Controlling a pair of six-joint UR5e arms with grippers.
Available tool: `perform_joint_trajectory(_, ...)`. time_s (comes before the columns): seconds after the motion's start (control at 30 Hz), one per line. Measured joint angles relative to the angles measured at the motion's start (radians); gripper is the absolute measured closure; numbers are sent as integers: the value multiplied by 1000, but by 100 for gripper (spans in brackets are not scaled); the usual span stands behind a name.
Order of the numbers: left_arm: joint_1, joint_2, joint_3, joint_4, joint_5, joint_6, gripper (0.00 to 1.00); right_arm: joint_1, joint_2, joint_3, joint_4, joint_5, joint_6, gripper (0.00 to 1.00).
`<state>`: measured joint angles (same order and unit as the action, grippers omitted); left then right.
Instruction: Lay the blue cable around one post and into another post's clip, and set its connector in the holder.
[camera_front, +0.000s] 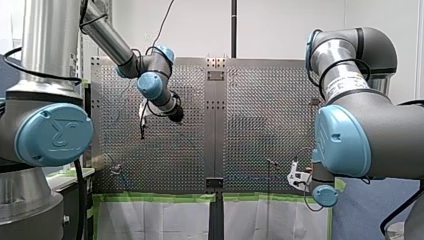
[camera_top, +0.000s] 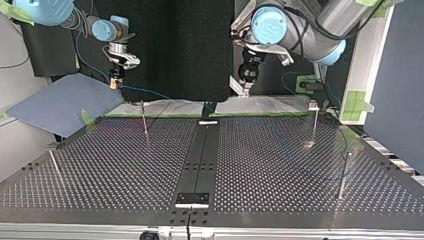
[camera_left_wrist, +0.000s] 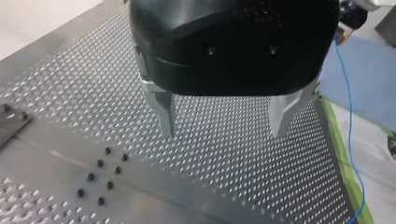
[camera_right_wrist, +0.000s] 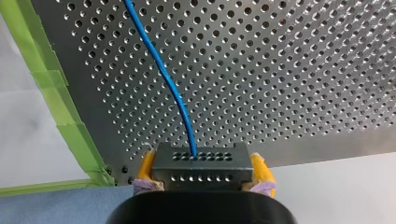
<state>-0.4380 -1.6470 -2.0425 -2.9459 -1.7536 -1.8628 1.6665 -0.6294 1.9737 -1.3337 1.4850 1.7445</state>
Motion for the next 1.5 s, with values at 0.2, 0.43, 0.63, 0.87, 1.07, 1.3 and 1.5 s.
perform_joint_trajectory(0.2, -59, -59, 14, 58, 0, -1, 0, 0, 0, 0, 0, 0, 1, 100)
perform_joint_trajectory(0.43, -116, -116, 31, 115, -6, -3, 0, 0, 0, 0, 0, 0, 1, 100)
perform_joint_trajectory(0.63, -169, -169, 46, 169, -5, -4, 0, 0, 0, 0, 0, 0, 1, 100)
perform_joint_trajectory(0.87, -224, -237, 108, 237, -3, -4, 0, 0, 0, -1, 1, 0, 1, 100)
perform_joint_trajectory(1.07, -229, -299, 170, 299, -3, -4, 0, 0, 0, -3, 2, 0, 0, 100)
perform_joint_trajectory(1.3, -226, -363, 234, 363, -6, -5, 0, 0, 0, -3, 3, 0, 0, 100)
perform_joint_trajectory(1.5, -219, -415, 258, 415, -21, -5, 0, 0, 0, -4, 5, 0, 0, 100)
